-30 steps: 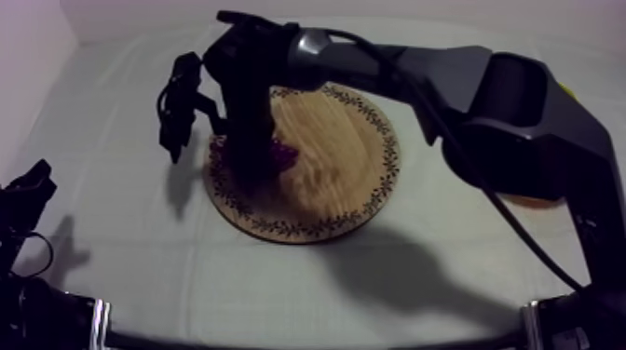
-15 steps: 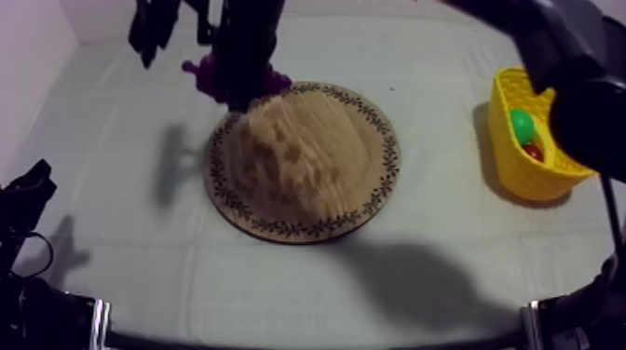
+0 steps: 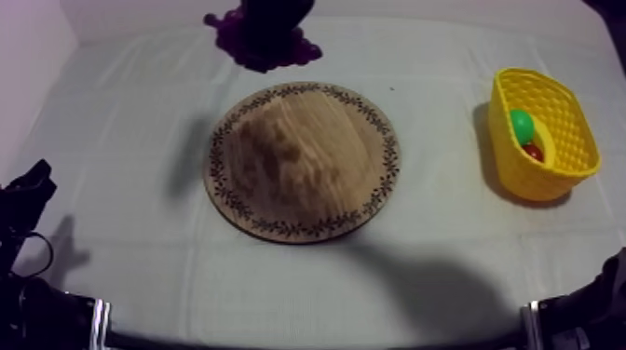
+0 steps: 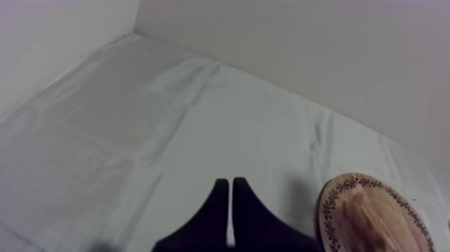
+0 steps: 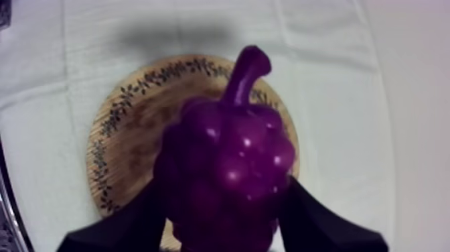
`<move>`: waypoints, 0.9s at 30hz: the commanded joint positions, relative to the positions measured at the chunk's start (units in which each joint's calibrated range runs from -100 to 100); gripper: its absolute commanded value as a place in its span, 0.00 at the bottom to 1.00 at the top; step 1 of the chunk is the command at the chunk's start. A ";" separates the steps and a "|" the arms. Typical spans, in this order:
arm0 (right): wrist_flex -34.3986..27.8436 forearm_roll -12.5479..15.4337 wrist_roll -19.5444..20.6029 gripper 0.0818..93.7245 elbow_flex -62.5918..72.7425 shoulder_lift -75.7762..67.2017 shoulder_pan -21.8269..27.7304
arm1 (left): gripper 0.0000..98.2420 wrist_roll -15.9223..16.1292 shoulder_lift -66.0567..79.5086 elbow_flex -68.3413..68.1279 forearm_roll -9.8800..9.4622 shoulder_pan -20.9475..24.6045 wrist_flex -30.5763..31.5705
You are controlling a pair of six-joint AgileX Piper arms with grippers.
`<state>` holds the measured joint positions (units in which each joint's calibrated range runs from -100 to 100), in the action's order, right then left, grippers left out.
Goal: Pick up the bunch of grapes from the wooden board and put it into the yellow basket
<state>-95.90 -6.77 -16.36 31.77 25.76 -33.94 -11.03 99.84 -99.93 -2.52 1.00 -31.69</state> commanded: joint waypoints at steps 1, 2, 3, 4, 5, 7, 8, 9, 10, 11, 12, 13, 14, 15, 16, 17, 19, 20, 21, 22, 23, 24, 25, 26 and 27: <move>0.01 0.01 2.09 0.28 -2.57 -1.97 1.28 | 0.00 0.01 -0.02 0.04 0.01 -0.02 0.01; -0.09 0.12 2.81 0.28 -3.67 -2.95 2.08 | 0.00 0.01 -0.02 0.04 0.01 -0.02 0.01; -0.18 0.25 3.51 0.28 -4.88 -4.01 2.95 | 0.00 0.01 -0.02 0.04 0.01 -0.02 0.01; -0.24 0.41 4.15 0.27 -6.26 -5.16 3.91 | 0.00 0.01 -0.02 0.04 0.01 -0.02 0.01; -0.31 0.57 4.68 0.27 -7.76 -6.38 4.93 | 0.00 0.01 -0.02 0.04 0.01 -0.02 0.01; -0.39 0.89 5.51 0.26 -11.01 -8.87 7.05 | 0.00 0.01 -0.02 0.04 0.01 -0.02 0.01; -0.42 1.02 5.81 0.26 -12.69 -10.12 8.18 | 0.00 0.01 -0.02 0.04 0.01 -0.02 0.01; -0.43 1.09 6.08 0.26 -14.43 -11.32 9.32 | 0.00 0.01 -0.02 0.04 0.01 -0.02 0.01; -0.42 1.16 6.30 0.25 -16.21 -12.50 10.48 | 0.00 0.01 -0.02 0.04 0.01 -0.02 0.01; -0.41 1.24 6.45 0.25 -18.03 -13.65 11.73 | 0.00 0.01 -0.02 0.04 0.01 -0.02 0.01; -0.38 1.32 6.56 0.24 -19.87 -14.79 13.02 | 0.00 0.01 -0.02 0.04 0.01 -0.02 0.01; -0.34 1.41 6.63 0.24 -21.65 -15.89 14.36 | 0.00 0.01 -0.02 0.04 0.01 -0.02 0.01; -0.30 1.49 6.69 0.23 -23.40 -16.97 15.73 | 0.00 0.01 -0.02 0.04 0.01 -0.02 0.01; -0.26 1.58 6.68 0.23 -25.10 -18.00 17.15 | 0.00 0.01 -0.02 0.04 0.01 -0.02 0.01; -0.22 1.65 6.58 0.22 -26.72 -18.98 18.58 | 0.00 0.01 -0.02 0.04 0.01 -0.02 0.01; -0.15 1.64 6.45 0.22 -28.28 -19.89 19.98 | 0.00 0.01 -0.02 0.04 0.01 -0.02 0.01; 0.04 1.34 6.11 0.21 -31.07 -21.44 22.59 | 0.00 0.01 -0.02 0.04 0.01 -0.02 0.01; 0.18 1.10 5.96 0.21 -32.26 -22.10 23.83 | 0.00 0.01 -0.02 0.04 0.01 -0.02 0.01; 0.30 0.84 5.80 0.20 -33.33 -22.66 25.03 | 0.00 0.01 -0.02 0.04 0.01 -0.02 0.01; 0.40 0.61 5.63 0.20 -34.28 -23.11 26.16 | 0.00 0.01 -0.02 0.04 0.01 -0.02 0.01; 0.50 0.35 5.46 0.20 -35.11 -23.47 27.21 | 0.00 0.01 -0.02 0.04 0.01 -0.02 0.01; 0.58 0.07 5.32 0.19 -35.89 -23.72 28.20 | 0.00 0.01 -0.02 0.04 0.01 -0.02 0.01; 0.62 -0.24 5.20 0.19 -36.61 -23.90 29.09 | 0.00 0.01 -0.02 0.04 0.01 -0.02 0.01; 0.68 -0.53 5.06 0.18 -37.31 -24.03 29.93 | 0.00 0.01 -0.02 0.04 0.01 -0.02 0.01; 0.80 -0.80 4.91 0.18 -38.06 -24.14 30.72 | 0.00 0.01 -0.02 0.04 0.01 -0.02 0.01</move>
<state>-95.21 -7.20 -11.28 -5.28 1.60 -5.96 -11.03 99.84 -99.93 -2.52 1.00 -31.69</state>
